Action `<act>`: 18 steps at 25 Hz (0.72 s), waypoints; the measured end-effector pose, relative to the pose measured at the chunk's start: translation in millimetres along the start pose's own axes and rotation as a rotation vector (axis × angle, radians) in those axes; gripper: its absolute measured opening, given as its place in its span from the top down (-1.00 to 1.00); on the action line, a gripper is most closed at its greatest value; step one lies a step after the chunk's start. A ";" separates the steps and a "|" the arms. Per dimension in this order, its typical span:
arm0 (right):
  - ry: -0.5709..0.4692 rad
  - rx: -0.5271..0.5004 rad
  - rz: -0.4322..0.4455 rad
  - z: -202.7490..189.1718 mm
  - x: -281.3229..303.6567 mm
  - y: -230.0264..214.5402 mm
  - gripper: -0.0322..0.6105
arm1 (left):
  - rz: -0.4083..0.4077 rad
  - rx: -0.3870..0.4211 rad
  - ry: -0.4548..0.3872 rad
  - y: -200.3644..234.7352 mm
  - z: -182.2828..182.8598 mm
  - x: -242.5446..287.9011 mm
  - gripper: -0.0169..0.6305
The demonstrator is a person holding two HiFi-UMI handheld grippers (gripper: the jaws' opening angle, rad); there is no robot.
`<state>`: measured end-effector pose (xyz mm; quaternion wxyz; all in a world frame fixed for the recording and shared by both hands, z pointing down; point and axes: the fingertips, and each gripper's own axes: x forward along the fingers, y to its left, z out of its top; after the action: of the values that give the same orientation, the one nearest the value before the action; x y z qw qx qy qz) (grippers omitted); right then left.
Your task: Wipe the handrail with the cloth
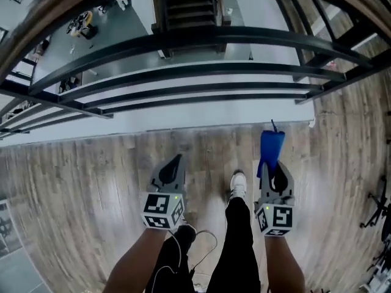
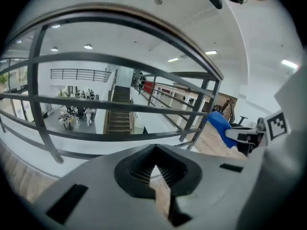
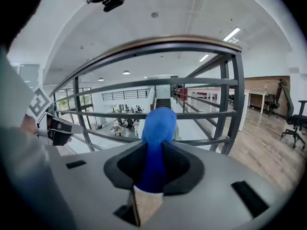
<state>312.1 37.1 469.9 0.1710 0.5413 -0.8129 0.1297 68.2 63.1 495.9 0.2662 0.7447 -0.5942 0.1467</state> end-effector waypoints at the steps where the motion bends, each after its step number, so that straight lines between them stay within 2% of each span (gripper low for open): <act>1: -0.030 0.004 0.010 21.2 -9.3 19.4 0.59 | -0.001 0.014 -0.033 4.8 18.3 -21.4 0.94; 4: -0.072 -0.007 0.024 71.0 -63.2 72.2 0.59 | -0.001 0.026 -0.090 7.6 61.3 -100.8 0.94; 7: -0.065 -0.066 0.047 107.5 -136.8 127.6 0.59 | 0.022 0.004 -0.115 10.9 90.5 -198.6 0.94; 10: -0.102 -0.108 0.068 153.5 -193.8 177.9 0.59 | 0.037 0.017 -0.160 20.7 120.2 -277.0 0.94; 14: -0.150 -0.084 0.068 198.1 -245.0 207.2 0.59 | 0.039 0.030 -0.239 16.2 157.5 -344.5 0.94; 18: -0.197 -0.095 0.113 226.8 -276.7 232.4 0.59 | 0.054 0.042 -0.303 4.6 184.1 -391.6 0.94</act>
<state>164.4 266.9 142.2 0.1082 0.4961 -0.8602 0.0469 -52.5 273.3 137.4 0.1541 0.7476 -0.6440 0.0521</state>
